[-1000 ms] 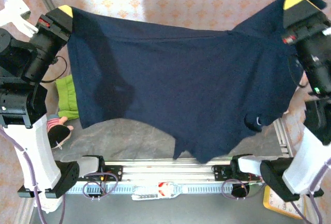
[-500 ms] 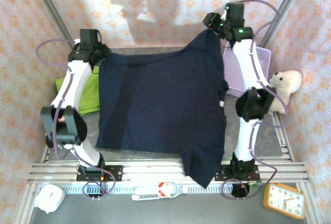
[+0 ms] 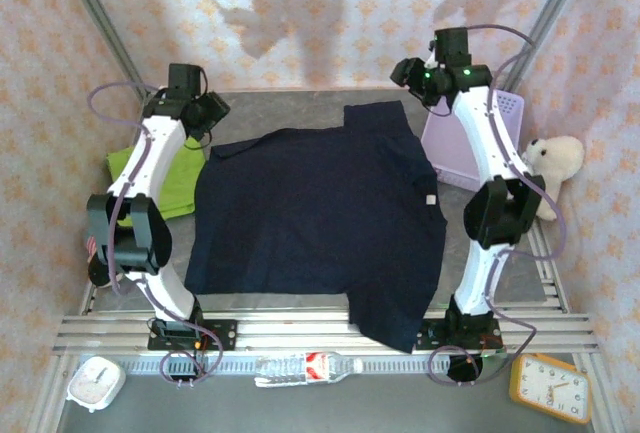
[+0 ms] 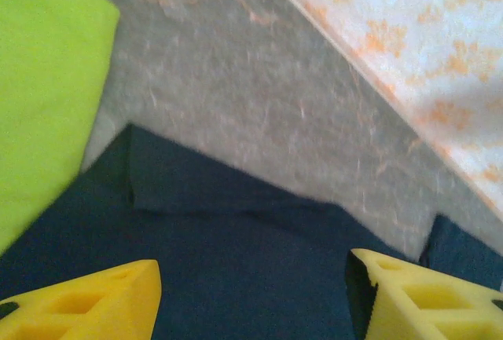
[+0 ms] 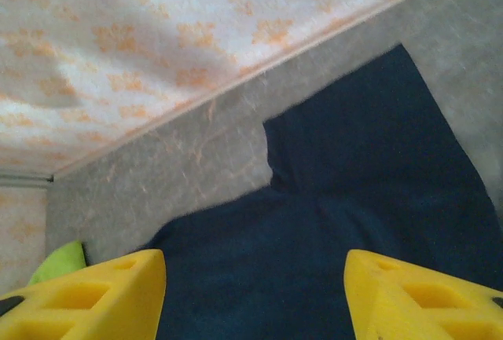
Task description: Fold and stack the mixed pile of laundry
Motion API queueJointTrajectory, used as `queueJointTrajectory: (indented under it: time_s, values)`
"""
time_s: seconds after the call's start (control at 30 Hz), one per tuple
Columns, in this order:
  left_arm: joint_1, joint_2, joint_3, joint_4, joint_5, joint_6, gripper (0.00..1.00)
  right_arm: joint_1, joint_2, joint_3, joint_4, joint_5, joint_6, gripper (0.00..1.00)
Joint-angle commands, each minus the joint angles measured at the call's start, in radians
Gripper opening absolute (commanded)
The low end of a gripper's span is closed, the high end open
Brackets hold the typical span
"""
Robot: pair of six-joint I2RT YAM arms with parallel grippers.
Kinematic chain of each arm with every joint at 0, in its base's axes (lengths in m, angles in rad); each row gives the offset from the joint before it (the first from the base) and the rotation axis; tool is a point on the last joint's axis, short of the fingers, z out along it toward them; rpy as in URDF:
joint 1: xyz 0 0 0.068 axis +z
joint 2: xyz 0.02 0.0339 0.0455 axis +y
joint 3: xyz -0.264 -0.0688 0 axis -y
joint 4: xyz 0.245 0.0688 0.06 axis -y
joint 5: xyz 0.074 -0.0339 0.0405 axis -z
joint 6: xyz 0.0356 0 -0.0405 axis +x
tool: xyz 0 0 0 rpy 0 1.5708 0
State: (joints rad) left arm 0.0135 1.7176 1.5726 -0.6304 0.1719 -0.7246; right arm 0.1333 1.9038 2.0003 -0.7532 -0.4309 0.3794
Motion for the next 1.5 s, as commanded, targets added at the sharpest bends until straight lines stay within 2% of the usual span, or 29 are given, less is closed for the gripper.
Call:
queueJointTrajectory:
  time_s: [0.0,0.07,0.23,0.47,0.6,0.73,0.9,1.17,1.33,1.47]
  values:
    - [-0.028,-0.018,-0.12,0.037,0.033,0.001,0.63,0.047,-0.081,-0.171,-0.013,0.082,-0.028,0.6]
    - [-0.044,-0.004,-0.174,0.054,0.04,-0.014,0.63,0.09,-0.12,-0.291,0.004,0.106,-0.025,0.6]
    - [-0.086,0.073,-0.216,0.055,0.014,-0.029,0.63,0.178,-0.128,-0.461,0.048,0.158,0.03,0.6]
    - [-0.142,0.237,-0.191,0.029,-0.045,-0.072,0.63,0.264,0.044,-0.458,0.058,0.281,0.118,0.59]
    - [-0.141,0.31,-0.149,0.003,-0.086,-0.088,0.63,0.258,0.193,-0.341,-0.025,0.37,0.157,0.6]
    - [-0.14,0.385,-0.065,-0.045,-0.127,-0.086,0.63,0.236,0.32,-0.23,-0.047,0.381,0.17,0.6]
    - [-0.133,0.484,0.048,-0.086,-0.131,-0.093,0.63,0.188,0.472,-0.045,-0.057,0.303,0.156,0.6]
    - [-0.08,0.634,0.274,-0.147,-0.124,-0.102,0.63,0.153,0.764,0.457,-0.177,0.201,0.101,0.6]
    - [-0.047,0.724,0.456,-0.204,-0.123,-0.063,0.64,0.117,0.828,0.511,-0.044,0.055,0.148,0.6]
    - [-0.03,0.807,0.627,-0.241,-0.058,0.008,0.66,0.105,0.826,0.558,-0.012,0.028,0.141,0.63]
